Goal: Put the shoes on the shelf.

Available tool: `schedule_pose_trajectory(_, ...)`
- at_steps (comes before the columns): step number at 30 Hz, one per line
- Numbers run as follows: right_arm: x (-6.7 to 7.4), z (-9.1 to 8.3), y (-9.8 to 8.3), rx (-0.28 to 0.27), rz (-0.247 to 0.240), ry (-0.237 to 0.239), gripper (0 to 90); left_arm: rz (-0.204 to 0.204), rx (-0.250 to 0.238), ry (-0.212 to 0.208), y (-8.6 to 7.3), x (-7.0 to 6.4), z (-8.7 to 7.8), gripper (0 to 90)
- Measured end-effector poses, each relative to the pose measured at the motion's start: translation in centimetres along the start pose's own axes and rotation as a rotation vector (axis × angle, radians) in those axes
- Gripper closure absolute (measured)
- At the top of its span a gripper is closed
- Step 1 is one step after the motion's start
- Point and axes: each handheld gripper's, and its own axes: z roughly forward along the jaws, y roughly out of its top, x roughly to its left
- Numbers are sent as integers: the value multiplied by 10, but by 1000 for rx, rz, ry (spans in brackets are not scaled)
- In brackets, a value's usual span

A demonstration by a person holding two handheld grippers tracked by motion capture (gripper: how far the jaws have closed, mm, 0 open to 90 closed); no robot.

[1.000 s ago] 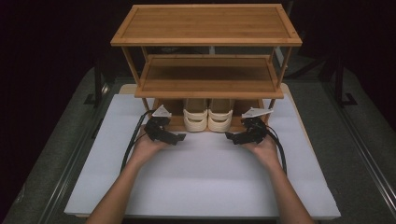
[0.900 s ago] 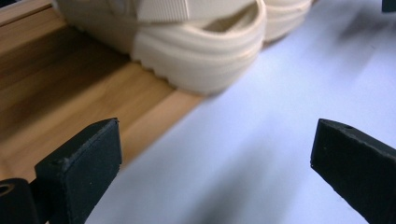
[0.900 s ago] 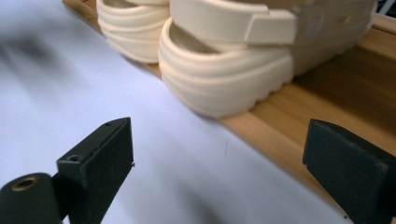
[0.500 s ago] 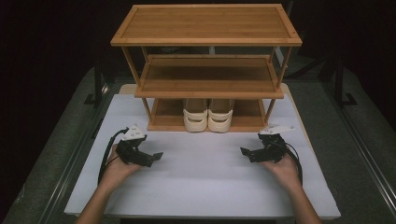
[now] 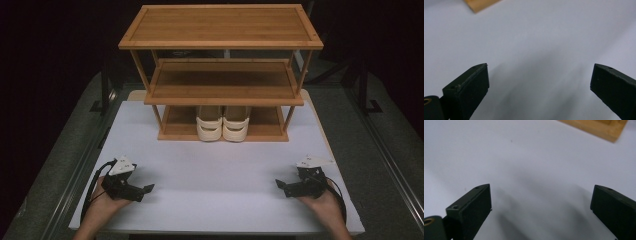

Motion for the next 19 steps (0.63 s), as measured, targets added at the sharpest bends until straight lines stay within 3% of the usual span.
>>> schedule_pose_trajectory(7,1,-9,-18,32,10,-24,31,-11,8,-5,-20,0,1,16)
schedule_pose_trajectory(19,2,-11,-20,46,25,-72,27,-15,23,-14,-21,0,3,13)
